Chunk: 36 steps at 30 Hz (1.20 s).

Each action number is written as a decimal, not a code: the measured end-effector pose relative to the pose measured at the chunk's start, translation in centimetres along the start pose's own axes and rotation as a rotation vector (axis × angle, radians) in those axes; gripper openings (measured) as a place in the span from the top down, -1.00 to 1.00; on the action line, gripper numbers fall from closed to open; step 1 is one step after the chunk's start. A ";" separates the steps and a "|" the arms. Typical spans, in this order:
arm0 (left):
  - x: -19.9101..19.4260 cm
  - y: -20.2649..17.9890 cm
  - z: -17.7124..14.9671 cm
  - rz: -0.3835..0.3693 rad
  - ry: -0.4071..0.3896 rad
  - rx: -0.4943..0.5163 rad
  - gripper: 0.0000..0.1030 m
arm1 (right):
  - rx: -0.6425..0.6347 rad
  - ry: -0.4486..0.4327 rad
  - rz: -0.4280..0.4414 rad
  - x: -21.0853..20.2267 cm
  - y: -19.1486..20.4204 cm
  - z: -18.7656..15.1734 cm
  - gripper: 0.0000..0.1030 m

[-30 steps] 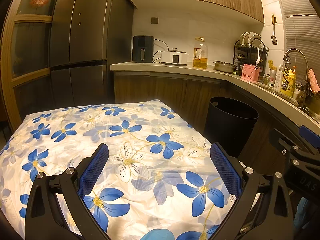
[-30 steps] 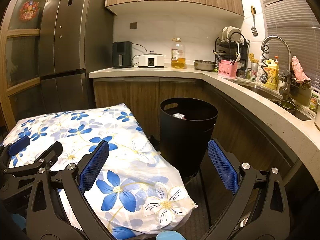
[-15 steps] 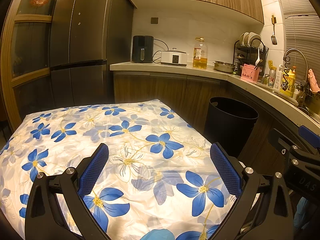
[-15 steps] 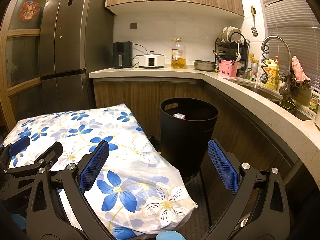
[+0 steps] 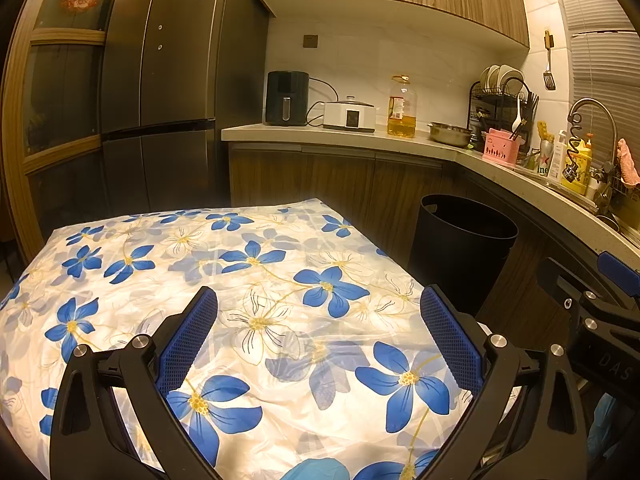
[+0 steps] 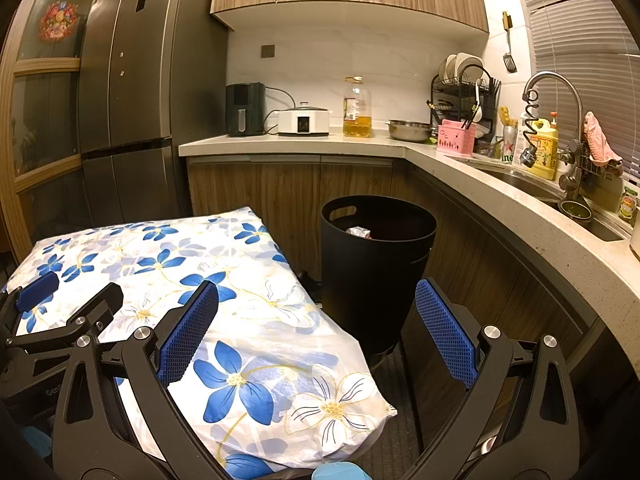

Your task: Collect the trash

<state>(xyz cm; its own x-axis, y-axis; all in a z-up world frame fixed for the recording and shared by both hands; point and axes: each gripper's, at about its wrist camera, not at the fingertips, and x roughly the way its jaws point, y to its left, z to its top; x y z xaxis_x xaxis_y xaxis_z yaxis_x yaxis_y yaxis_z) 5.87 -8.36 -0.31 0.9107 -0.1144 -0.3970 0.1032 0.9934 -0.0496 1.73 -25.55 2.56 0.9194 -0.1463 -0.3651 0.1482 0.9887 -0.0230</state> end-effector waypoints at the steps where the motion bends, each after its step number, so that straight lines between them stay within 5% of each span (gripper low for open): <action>1: 0.0 0.0 0.0 -0.001 0.000 0.000 -0.88 | 0.000 -0.001 0.000 0.0 0.0 0.0 -0.90; 32: -0.3 -0.2 0.7 0.001 -0.009 -0.001 -0.88 | 0.001 -0.003 0.000 0.1 0.1 0.0 -0.90; 36: -0.2 -0.3 1.1 0.006 -0.005 0.007 -0.65 | 0.001 -0.002 0.000 0.1 0.2 0.0 -0.90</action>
<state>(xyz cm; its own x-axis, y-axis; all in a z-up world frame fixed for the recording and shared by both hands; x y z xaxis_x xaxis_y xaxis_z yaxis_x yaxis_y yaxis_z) 6.07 -8.68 0.80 0.9132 -0.1080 -0.3930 0.1000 0.9942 -0.0409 1.87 -25.36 2.53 0.9200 -0.1467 -0.3633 0.1490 0.9886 -0.0220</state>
